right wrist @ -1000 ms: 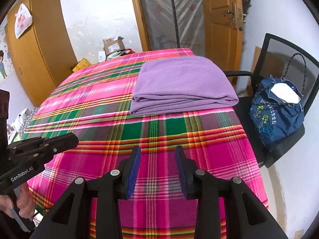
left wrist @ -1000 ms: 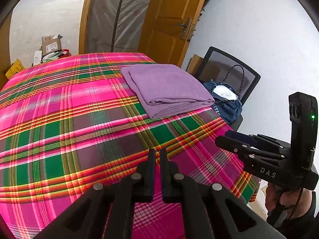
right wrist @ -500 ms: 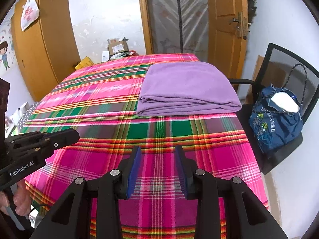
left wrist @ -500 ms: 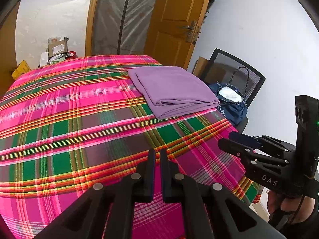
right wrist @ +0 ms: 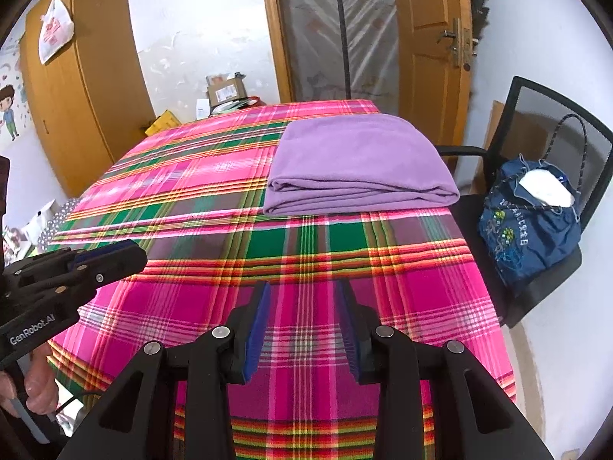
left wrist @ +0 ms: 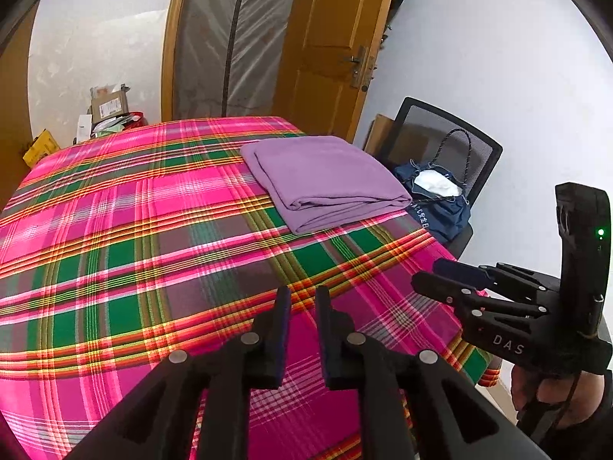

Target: Fold clothes

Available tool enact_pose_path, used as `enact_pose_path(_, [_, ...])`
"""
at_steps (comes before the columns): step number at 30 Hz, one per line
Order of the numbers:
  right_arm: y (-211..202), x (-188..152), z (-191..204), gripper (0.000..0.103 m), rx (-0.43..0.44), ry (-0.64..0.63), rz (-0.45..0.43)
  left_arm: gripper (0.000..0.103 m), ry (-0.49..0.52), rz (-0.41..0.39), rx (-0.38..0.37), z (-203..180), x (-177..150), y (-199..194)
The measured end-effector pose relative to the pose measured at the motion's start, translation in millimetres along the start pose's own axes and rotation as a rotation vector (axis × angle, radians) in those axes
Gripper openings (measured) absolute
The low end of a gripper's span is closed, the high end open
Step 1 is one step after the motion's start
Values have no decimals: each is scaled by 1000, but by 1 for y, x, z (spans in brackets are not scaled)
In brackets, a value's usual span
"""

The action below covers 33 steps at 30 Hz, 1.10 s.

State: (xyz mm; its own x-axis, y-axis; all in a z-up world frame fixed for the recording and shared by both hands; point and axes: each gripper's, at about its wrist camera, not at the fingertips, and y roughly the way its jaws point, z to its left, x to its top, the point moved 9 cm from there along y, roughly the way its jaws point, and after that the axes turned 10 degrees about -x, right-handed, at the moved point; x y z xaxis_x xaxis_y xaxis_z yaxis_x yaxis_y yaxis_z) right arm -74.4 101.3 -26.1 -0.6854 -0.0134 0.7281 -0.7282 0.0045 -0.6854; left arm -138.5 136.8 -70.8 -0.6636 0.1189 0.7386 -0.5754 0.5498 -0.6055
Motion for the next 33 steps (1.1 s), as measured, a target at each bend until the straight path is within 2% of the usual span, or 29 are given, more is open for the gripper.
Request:
enact_pose_path(9, [-1, 1, 2, 36, 6, 1, 1, 13, 7, -7, 27, 1, -1, -3])
enact_pose_path(19, [0, 1, 4, 36, 8, 0, 5, 13, 23, -32, 7, -3, 0, -6])
enact_pose_path(22, [0, 3, 5, 36, 3, -2, 6, 13, -11, -25, -28, -2, -1, -4])
enact_pose_path(27, [-1, 3, 5, 36, -6, -4, 8, 13, -3, -17, -2, 0, -4, -1])
enact_pose_path(33, [1, 0, 4, 36, -21, -6, 17, 13, 17, 7, -4, -2, -9, 2])
